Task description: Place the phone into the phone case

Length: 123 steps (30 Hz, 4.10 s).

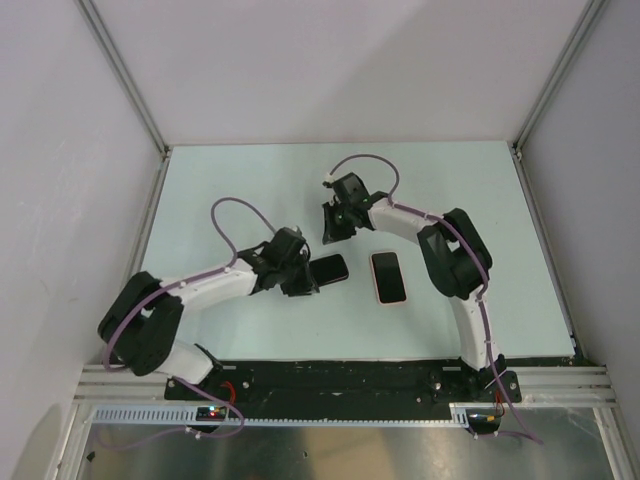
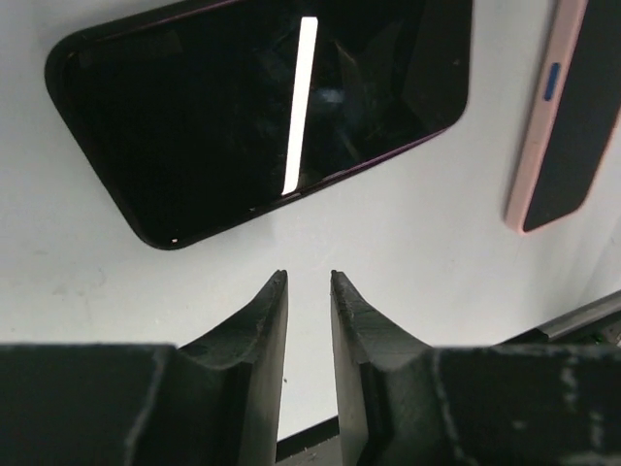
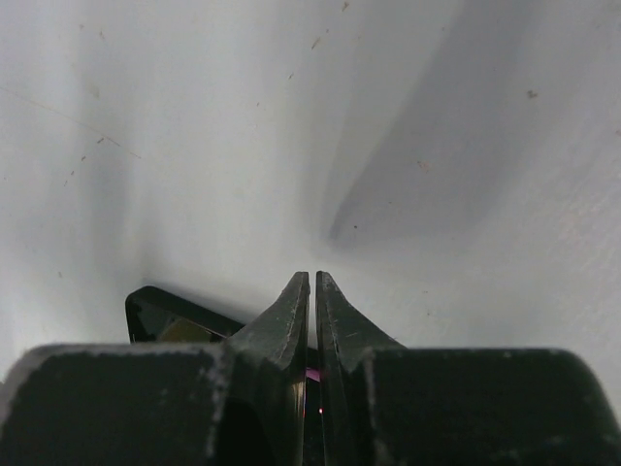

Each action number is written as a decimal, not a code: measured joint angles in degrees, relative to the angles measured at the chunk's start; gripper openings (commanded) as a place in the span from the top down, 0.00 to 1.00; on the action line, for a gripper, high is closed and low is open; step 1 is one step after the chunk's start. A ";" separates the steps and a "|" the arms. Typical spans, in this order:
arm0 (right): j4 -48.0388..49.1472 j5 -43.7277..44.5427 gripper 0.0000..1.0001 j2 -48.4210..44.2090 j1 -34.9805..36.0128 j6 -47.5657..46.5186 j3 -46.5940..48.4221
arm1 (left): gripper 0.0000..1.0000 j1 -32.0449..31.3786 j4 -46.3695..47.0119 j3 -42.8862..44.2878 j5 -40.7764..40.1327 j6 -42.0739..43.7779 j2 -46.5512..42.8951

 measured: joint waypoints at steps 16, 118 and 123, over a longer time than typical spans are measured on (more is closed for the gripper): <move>-1.79 -4.70 0.93 -1.40 0.00 -2.67 -5.20 | 0.76 2.36 5.51 0.04 0.92 -2.84 8.57; 8.55 27.08 0.80 -18.84 22.49 12.46 -28.15 | 0.73 -0.68 3.52 -0.87 -1.97 -3.34 5.99; 6.19 23.06 0.76 -22.62 19.41 12.48 -31.06 | 0.71 -0.96 4.48 -1.86 -1.99 -4.09 5.29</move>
